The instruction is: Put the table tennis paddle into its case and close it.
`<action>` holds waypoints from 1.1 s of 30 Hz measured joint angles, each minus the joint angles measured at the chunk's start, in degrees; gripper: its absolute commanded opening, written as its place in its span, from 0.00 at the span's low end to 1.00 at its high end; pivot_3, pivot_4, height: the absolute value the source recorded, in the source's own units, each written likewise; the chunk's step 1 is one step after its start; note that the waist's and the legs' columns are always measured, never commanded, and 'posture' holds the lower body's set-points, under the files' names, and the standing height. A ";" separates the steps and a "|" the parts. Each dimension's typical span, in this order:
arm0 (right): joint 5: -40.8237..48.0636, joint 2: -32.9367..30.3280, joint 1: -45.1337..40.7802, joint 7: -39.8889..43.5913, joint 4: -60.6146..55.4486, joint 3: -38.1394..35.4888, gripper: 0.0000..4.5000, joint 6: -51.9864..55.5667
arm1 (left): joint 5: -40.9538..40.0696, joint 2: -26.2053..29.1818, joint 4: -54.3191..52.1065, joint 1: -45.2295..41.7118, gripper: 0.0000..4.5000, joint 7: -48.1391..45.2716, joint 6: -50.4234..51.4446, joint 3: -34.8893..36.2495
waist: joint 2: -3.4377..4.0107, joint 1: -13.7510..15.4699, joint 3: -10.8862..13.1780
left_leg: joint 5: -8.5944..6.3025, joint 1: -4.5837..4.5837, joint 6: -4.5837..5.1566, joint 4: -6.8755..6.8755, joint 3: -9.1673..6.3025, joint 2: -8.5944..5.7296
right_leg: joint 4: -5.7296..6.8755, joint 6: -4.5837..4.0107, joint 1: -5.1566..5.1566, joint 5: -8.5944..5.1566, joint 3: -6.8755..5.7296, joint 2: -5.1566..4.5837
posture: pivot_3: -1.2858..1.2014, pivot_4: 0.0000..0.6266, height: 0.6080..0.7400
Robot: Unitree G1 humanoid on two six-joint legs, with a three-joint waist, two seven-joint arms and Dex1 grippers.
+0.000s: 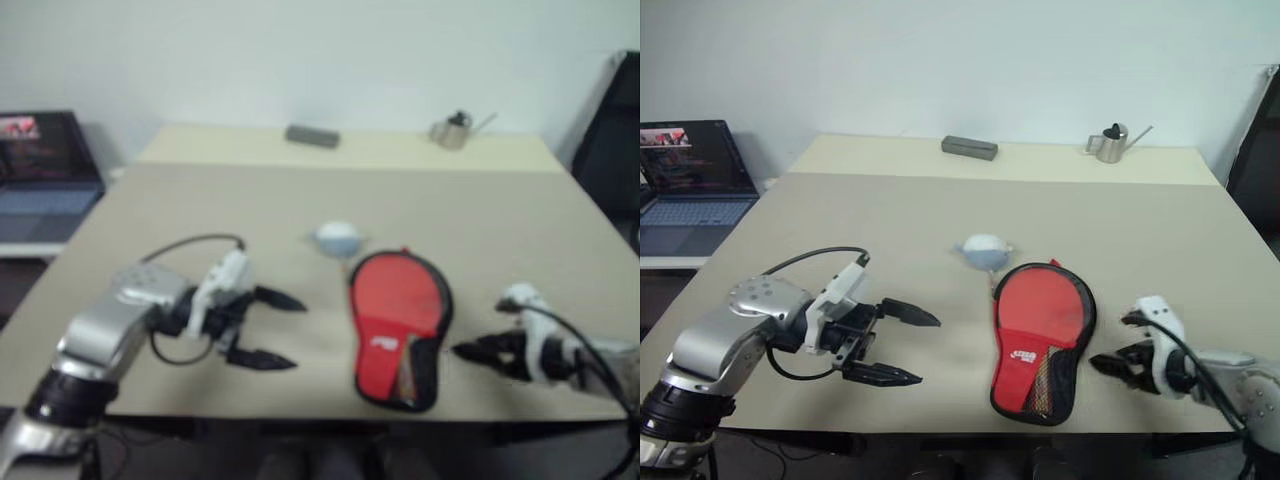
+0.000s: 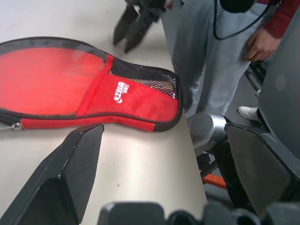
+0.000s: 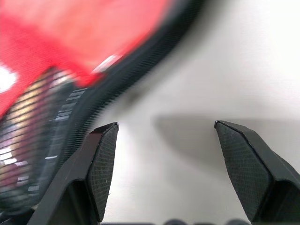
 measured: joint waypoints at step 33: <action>-14.69 -3.60 -12.03 24.28 11.24 20.15 0.99 -45.99 | 8.66 -2.95 18.93 -8.92 1.00 9.93 -7.68 3.80 | 0.08 -0.08 0.10 | 0.00 -0.22 0.00 0.03 -0.06 0.00 | -0.02 -0.03 -0.18 0.02 0.01 -0.06 | 0.52 0.24 1.00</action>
